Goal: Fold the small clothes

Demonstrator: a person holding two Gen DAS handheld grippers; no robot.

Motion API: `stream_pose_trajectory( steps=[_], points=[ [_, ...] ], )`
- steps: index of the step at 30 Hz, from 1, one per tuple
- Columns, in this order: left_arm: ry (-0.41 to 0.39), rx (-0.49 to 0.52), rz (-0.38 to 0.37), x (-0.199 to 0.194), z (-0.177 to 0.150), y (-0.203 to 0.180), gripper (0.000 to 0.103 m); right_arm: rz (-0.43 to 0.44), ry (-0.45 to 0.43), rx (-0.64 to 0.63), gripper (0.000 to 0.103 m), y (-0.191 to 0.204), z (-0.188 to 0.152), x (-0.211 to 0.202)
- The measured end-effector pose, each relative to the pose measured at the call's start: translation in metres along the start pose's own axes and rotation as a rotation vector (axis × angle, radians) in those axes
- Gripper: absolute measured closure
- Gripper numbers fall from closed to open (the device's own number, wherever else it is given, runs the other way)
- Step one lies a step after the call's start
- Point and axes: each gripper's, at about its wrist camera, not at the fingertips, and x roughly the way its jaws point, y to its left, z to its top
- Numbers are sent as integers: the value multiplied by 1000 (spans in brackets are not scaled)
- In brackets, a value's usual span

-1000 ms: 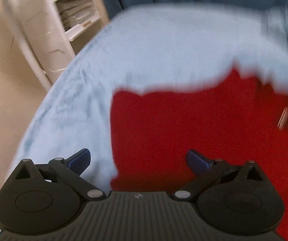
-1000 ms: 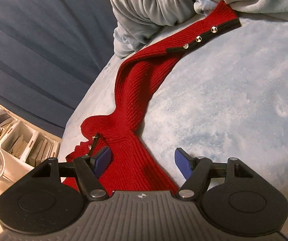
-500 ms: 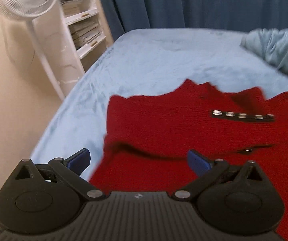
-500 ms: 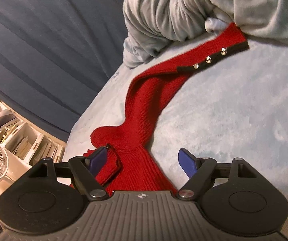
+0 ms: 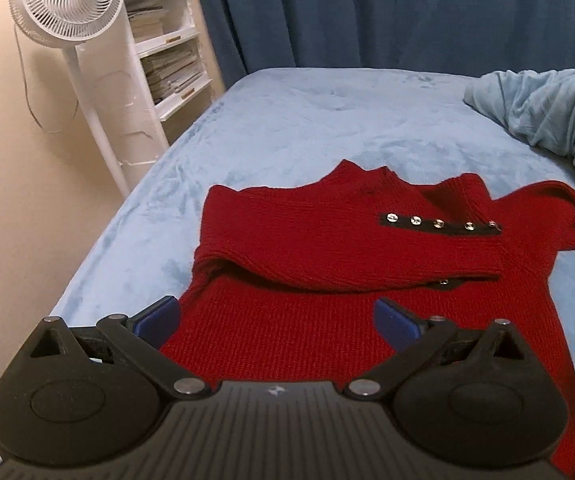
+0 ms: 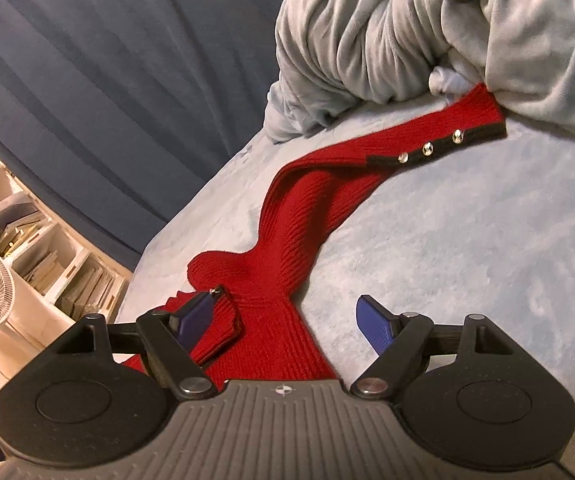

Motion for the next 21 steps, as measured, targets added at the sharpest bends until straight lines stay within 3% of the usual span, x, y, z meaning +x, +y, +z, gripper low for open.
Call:
stream_pose_trajectory(
  steps=[3, 6, 10, 13, 16, 17, 21],
  points=[
    [11, -22, 5, 6, 0, 5, 0, -2, 15, 46, 23, -6, 0, 4],
    [34, -56, 7, 16, 1, 12, 0, -35, 2, 2, 23, -7, -3, 5],
    [55, -89, 2, 28, 4, 23, 0, -167, -37, -65, 23, -15, 0, 0],
    [44, -94, 17, 38, 10, 32, 0, -264, -103, -83, 22, -25, 19, -4],
    [28, -122, 30, 50, 16, 42, 0, -324, -66, -117, 22, -43, 63, 19],
    [28, -131, 29, 54, 16, 45, 0, -348, -53, -182, 22, -44, 76, 28],
    [64, -157, 26, 73, 8, 55, 0, -508, 34, -650, 22, -43, 106, 87]
  ],
)
